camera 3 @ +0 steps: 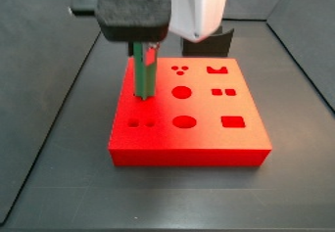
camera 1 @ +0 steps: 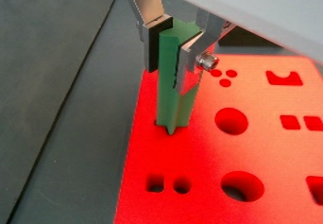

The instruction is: Insert the star object.

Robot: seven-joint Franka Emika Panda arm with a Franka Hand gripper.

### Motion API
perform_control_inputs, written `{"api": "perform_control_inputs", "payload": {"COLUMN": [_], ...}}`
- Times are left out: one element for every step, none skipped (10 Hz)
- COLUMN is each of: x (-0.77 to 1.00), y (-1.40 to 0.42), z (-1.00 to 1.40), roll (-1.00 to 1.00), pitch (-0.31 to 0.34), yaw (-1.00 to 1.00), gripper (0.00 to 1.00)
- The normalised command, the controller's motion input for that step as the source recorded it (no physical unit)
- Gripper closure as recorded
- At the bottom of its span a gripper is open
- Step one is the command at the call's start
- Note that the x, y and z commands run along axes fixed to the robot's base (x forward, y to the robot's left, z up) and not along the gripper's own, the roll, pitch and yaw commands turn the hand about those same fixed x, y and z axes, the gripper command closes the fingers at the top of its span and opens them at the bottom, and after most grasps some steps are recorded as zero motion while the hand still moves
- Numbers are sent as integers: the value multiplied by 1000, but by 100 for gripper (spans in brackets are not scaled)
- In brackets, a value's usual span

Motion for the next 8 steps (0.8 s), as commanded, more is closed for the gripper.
{"api": "perform_control_inputs", "payload": {"x": [260, 280, 160, 109, 0, 0, -6, -54], "y": [-100, -94, -34, 17, 0, 20, 40, 249], "z": [-1000, -1000, -1000, -757, -137, -229, -63, -454], "roll": [0, 0, 0, -101, -34, -29, 0, -63], "pitch": [34, 16, 43, 143, 4, 81, 10, 0], "yaw": [-243, -246, -249, -203, -31, -37, 0, 0], "gripper": [100, 100, 100, 100, 100, 100, 100, 100]}}
